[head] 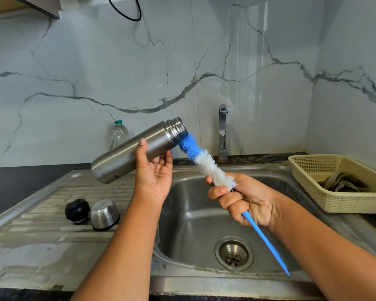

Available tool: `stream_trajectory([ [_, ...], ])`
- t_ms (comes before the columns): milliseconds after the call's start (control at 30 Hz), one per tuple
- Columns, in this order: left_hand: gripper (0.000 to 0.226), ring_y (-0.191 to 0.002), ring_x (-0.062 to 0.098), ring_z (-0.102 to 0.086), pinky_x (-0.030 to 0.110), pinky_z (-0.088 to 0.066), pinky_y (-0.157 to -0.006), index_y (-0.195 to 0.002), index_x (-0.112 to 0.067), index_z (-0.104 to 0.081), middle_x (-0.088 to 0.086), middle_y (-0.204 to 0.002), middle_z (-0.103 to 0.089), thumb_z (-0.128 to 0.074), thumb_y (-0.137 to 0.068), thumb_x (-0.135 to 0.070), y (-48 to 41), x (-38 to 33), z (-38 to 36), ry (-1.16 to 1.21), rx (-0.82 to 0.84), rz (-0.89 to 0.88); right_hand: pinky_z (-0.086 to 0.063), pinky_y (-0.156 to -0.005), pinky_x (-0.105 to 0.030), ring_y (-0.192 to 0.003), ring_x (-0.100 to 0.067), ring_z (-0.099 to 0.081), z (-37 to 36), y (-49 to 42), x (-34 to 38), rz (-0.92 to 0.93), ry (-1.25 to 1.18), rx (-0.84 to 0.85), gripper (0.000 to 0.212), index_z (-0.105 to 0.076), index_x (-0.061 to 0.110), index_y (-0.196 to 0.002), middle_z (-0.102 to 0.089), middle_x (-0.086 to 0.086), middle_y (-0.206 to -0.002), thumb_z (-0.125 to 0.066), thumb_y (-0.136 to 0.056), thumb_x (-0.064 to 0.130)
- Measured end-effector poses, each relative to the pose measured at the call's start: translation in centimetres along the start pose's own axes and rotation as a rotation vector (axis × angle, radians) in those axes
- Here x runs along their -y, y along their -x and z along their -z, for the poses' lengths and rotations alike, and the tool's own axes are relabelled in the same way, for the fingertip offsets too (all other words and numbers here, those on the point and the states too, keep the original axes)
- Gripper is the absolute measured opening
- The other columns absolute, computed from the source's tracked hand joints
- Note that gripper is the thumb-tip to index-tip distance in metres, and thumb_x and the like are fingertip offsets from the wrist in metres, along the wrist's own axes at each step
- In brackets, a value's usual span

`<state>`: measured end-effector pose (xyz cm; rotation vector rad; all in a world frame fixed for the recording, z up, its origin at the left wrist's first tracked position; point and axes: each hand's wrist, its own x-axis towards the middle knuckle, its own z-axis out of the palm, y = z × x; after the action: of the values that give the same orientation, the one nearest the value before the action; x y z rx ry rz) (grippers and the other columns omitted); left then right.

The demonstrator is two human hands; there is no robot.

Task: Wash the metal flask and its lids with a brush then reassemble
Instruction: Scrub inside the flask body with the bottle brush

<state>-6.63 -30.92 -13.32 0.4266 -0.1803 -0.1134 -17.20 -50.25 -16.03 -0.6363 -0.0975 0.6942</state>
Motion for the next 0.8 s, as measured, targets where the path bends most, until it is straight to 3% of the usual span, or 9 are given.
stream_trajectory([
  [100,0.07,-0.1,0.017,-0.07,0.026,-0.057,-0.087,-0.126,-0.009,-0.063,0.006,-0.096,-0.078,-0.08,-0.069,-0.046,-0.5,-0.8,0.7,-0.016,-0.001,-0.008,-0.021,-0.03,-0.014,-0.041,-0.003,-0.024,-0.1,0.7,-0.2,0.005,0.106,-0.087,0.015,-0.063,0.009,-0.094,-0.045,-0.002,-0.067,-0.073,-0.085,0.002],
  [167,0.066,-0.093,0.017,-0.069,0.026,-0.056,-0.081,-0.123,-0.009,-0.064,0.006,-0.092,-0.077,-0.077,-0.073,-0.051,-0.4,-0.5,0.8,-0.069,-0.014,0.03,-0.019,-0.029,-0.012,-0.04,-0.002,-0.022,-0.4,0.5,-0.2,0.057,0.196,-0.192,0.002,-0.063,0.011,-0.092,-0.042,0.001,-0.067,-0.062,-0.093,0.01],
  [333,0.059,-0.088,0.019,-0.068,0.027,-0.057,-0.069,-0.118,-0.011,-0.067,0.007,-0.091,-0.076,-0.068,-0.085,-0.059,-0.6,-0.8,0.6,-0.143,-0.101,0.068,-0.013,-0.031,-0.013,-0.039,-0.001,-0.022,-1.2,0.8,-0.3,0.121,0.45,-0.397,0.013,-0.062,0.016,-0.092,-0.039,0.002,-0.067,-0.05,-0.096,0.018],
  [467,0.063,-0.097,0.019,-0.068,0.027,-0.058,-0.071,-0.126,-0.013,-0.065,0.009,-0.109,-0.073,-0.068,-0.085,-0.061,-0.5,-1.2,0.8,-0.2,-0.147,0.091,-0.013,-0.033,-0.015,-0.048,-0.005,-0.016,-1.4,0.9,-0.7,0.132,0.709,-0.52,0.019,-0.06,0.017,-0.097,-0.041,0.002,-0.067,-0.045,-0.104,0.025],
  [600,0.058,-0.107,0.021,-0.071,0.029,-0.059,-0.073,-0.12,-0.014,-0.067,0.01,-0.111,-0.076,-0.067,-0.085,-0.061,-0.1,-1.2,0.5,-0.251,-0.172,0.125,-0.01,-0.039,-0.02,-0.051,-0.008,-0.017,-1.8,0.7,-0.6,0.229,0.847,-0.581,0.032,-0.06,0.016,-0.101,-0.043,0.002,-0.066,-0.043,-0.107,0.042],
  [800,0.063,-0.092,0.019,-0.073,0.028,-0.059,-0.065,-0.124,-0.015,-0.066,0.007,-0.102,-0.078,-0.072,-0.081,-0.06,-0.3,-1.2,0.9,-0.383,-0.186,0.178,-0.014,-0.044,-0.025,-0.05,-0.01,-0.02,-0.8,0.7,-0.4,0.423,1.05,-0.695,0.041,-0.065,0.015,-0.11,-0.049,0.004,-0.067,-0.044,-0.106,0.049],
])
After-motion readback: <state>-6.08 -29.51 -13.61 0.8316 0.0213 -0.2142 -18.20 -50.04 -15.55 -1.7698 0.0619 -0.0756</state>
